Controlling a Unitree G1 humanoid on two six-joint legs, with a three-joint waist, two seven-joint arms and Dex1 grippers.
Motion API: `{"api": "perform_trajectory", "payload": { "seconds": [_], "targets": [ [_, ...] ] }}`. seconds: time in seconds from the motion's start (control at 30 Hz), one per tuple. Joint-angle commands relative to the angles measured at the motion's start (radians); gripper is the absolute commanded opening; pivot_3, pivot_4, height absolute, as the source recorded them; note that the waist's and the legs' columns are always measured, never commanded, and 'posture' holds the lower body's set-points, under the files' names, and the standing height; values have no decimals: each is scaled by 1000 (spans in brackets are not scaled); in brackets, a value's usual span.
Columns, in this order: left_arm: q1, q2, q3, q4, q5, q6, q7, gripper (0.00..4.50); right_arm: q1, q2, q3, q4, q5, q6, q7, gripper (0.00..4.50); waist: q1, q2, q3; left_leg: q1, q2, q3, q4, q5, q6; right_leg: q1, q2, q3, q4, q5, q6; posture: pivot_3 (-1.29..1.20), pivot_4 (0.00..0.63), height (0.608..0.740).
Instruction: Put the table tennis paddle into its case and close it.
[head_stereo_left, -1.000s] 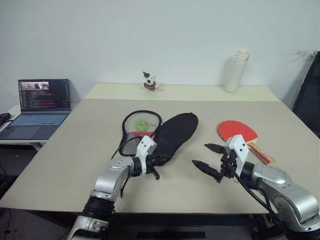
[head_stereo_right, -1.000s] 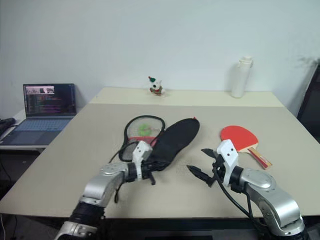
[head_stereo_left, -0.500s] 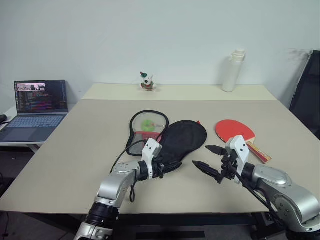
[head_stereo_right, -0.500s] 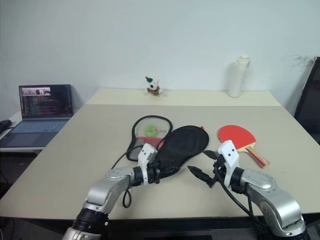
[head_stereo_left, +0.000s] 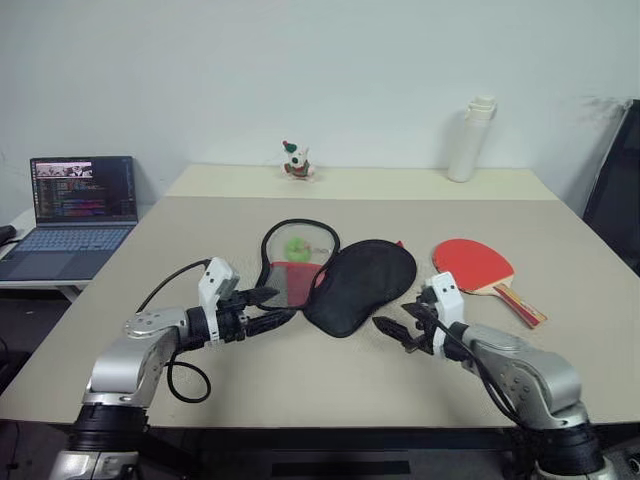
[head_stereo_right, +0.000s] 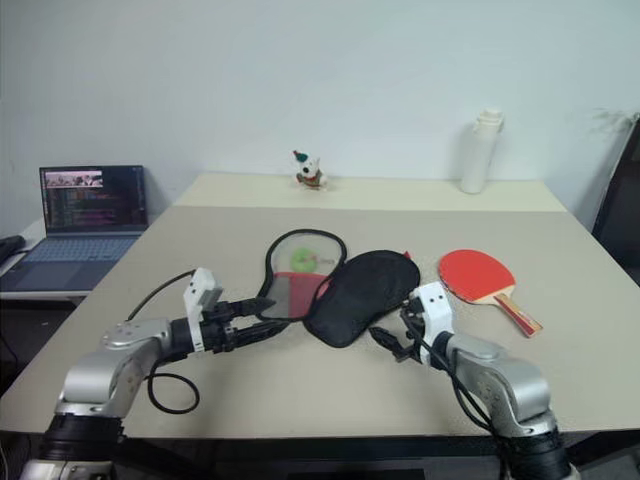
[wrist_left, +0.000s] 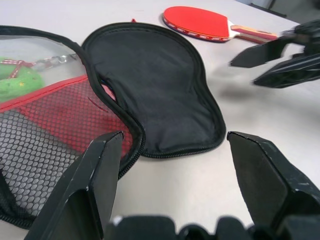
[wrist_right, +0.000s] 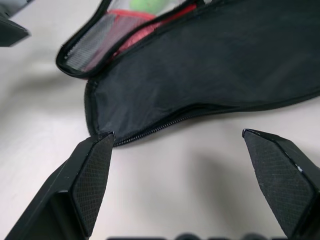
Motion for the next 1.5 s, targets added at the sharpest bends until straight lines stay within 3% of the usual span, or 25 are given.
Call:
{"api": "perform_trajectory", "payload": {
  "seconds": [0.03,0.47,0.73,0.83,1.07,1.2,1.5],
  "targets": [
    [-26,34,35,-2,-16,-19,-16,3605,-46,54,3,57,-29,-5,-46,4500,-1,0,0,0,0,0,0,0,0,0,0,0,0,0,0,0,150,740],
    [-41,22,19,-35,-26,2,12,3605,-127,233,124,164,-107,-32,-47,4500,-28,0,0,2,2,0,0,0,0,-1,1,1,3,0,0,0,150,740],
    [-40,20,14,-54,-31,12,26,3605,-190,283,149,220,-135,-68,-31,4500,-26,0,0,1,1,0,-1,0,0,-1,1,0,4,0,0,0,150,740],
    [-35,24,17,-58,-31,13,28,3643,-189,304,94,235,-122,-59,-58,3844,-26,0,0,1,1,-1,-1,0,0,-1,1,0,4,0,0,0,150,740],
    [-26,33,9,-63,-22,8,25,3643,-163,350,-22,239,-77,31,-111,1369,-26,0,0,1,1,-1,-1,0,0,-1,1,1,4,0,-1,0,150,740],
    [-27,32,-1,-66,-20,7,21,3643,-127,299,-9,185,-57,104,-65,23,-26,0,0,1,1,-1,-1,0,0,-1,1,1,4,0,-1,0,150,740],
    [-32,26,-33,-75,-16,-2,10,3643,-96,82,-31,112,-11,201,46,23,-24,0,0,1,1,-1,-1,0,0,-1,0,0,3,0,0,0,150,740]
  ]
}}
